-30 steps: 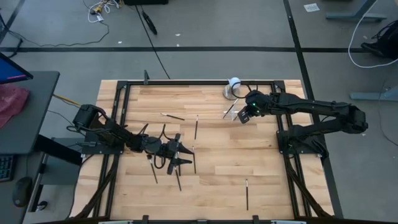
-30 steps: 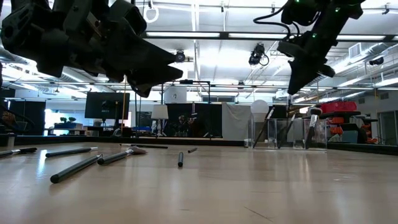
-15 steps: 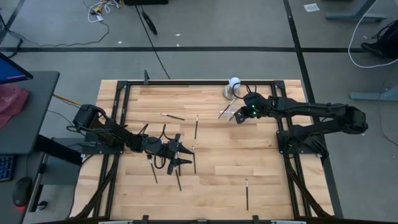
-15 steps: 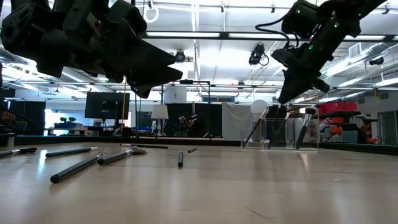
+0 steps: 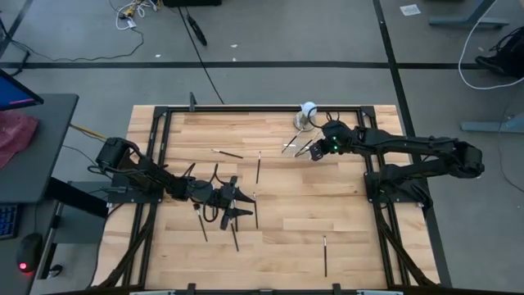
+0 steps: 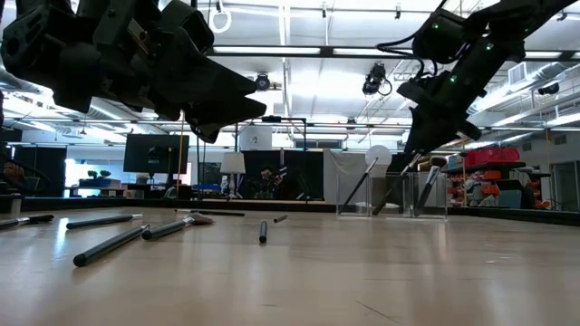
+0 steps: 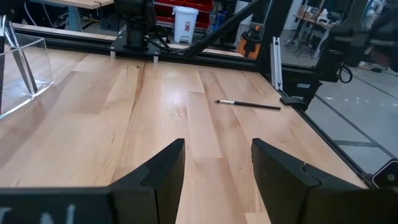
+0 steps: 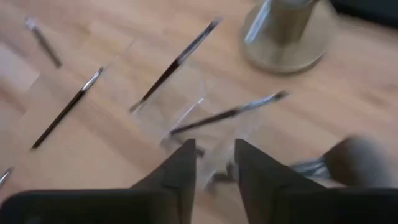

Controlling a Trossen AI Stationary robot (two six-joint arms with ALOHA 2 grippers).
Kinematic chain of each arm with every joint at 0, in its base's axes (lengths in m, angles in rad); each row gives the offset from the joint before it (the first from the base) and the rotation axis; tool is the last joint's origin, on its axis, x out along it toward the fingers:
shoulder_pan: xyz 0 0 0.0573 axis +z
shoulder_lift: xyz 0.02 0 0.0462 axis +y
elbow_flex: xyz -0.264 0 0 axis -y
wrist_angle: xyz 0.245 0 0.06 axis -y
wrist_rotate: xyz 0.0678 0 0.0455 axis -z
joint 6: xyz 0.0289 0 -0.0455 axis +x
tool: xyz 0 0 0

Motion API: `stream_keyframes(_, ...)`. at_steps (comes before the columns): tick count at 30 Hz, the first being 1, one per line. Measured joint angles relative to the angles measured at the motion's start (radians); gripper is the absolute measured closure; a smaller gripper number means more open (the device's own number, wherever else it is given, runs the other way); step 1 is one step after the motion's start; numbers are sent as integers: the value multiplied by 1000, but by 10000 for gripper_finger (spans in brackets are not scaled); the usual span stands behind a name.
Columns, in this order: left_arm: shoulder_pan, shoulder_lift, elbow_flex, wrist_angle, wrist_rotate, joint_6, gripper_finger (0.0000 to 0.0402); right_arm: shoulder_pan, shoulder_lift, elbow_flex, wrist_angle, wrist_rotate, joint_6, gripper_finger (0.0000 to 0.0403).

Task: Put items in baskets/containers
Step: Put the eyeshadow brush into the transparent organizer, then put the eye groomer brush into the transparent organizer

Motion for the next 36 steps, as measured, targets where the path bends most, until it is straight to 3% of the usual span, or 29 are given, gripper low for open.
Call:
stream_keyframes(5, 0, 0, 0, 0, 0, 0, 216, -2, -41, 0, 24, 96, -60, 247)
stream_keyframes(11, 0, 0, 0, 0, 0, 0, 216, 19, -116, 0, 158, 116, -168, 249)
stream_keyframes(15, 0, 0, 0, 0, 0, 0, 216, 130, -142, 0, 304, 112, -236, 265)
stream_keyframes(19, 0, 0, 0, 0, 0, -1, 216, 314, -120, 1, 438, 114, -265, 286)
stream_keyframes(25, -26, 0, 0, 0, -18, -26, 216, 627, 30, 2, 625, 245, -268, 322)
stream_keyframes(29, -80, -20, 0, -48, -72, -72, 216, 773, 191, 2, 770, 307, -267, 344)
stream_keyframes(33, -156, -89, 0, -227, -164, -132, 216, 855, 359, 2, 916, 312, -265, 363)
stream_keyframes(36, -220, -167, 27, -464, -229, -215, 216, 885, 471, 2, 1017, 313, -263, 373)
